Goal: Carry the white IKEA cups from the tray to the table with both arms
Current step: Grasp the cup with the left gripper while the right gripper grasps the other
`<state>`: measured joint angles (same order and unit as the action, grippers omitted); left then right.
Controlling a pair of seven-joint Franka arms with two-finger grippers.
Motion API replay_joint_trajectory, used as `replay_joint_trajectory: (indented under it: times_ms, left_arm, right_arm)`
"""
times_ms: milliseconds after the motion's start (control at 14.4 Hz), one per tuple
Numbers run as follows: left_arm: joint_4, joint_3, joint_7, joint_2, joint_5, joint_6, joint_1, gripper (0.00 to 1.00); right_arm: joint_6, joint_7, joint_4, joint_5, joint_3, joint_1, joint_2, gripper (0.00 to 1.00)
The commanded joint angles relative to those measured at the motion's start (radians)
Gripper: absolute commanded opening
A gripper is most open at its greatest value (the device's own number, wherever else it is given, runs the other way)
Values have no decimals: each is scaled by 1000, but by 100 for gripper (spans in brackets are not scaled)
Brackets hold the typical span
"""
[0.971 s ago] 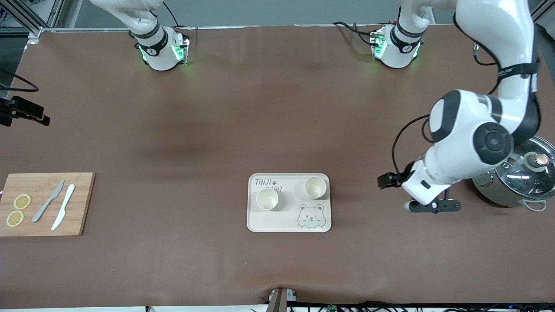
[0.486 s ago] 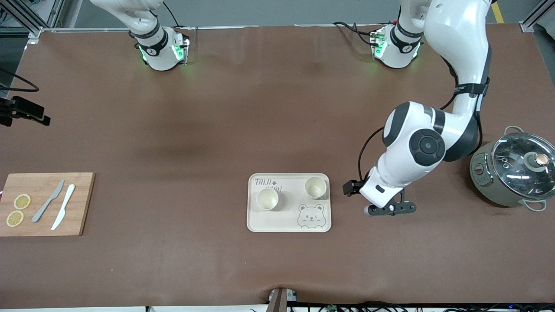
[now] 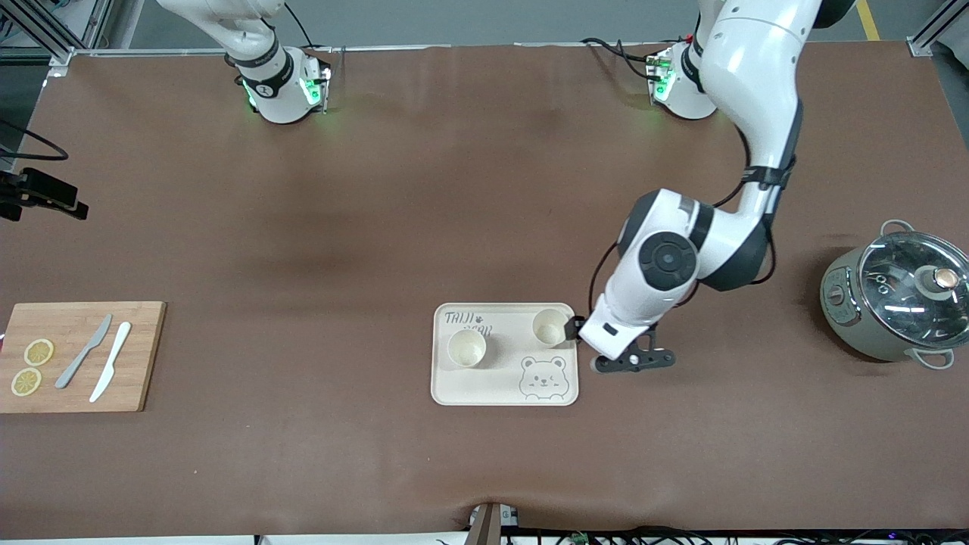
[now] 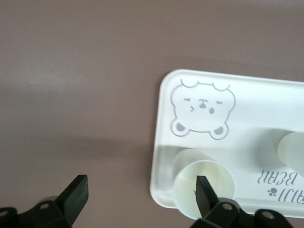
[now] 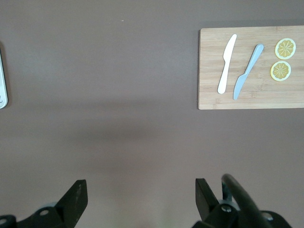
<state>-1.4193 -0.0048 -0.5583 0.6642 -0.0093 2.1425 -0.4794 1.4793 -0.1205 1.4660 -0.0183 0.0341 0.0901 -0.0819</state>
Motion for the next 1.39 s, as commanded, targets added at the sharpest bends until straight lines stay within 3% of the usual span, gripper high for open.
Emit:
replay_joint_trajectory:
  times_ms: [0,416,624,833,1041,1318]
  left_arm:
    - [7,6,-40,11,25,13,-22,100]
    - [3,5,-52,40,25,13,-33,100]
    - [2,5,-57,54,25,14,-33,100]
    - [3,5,-69,69,25,36,-39,100]
    - [3,5,-103,90,25,72,-56,100]
    - [3,5,-103,101,25,85,-57,100]
  right_arm:
    - [-2,7,-9,5,-8,5,-4,100]
    - [47,88,-35,-8,-16,-65,-4,100]
    - [76,229,-70,-78,-17,-160,-38,100]
    - [119,430,-119,-118,-17,-271,-123,100]
    - [272,611,-121,-121,-16,-390,-231,100]
    - [496,754,-118,-121,-14,-473,-410,100]
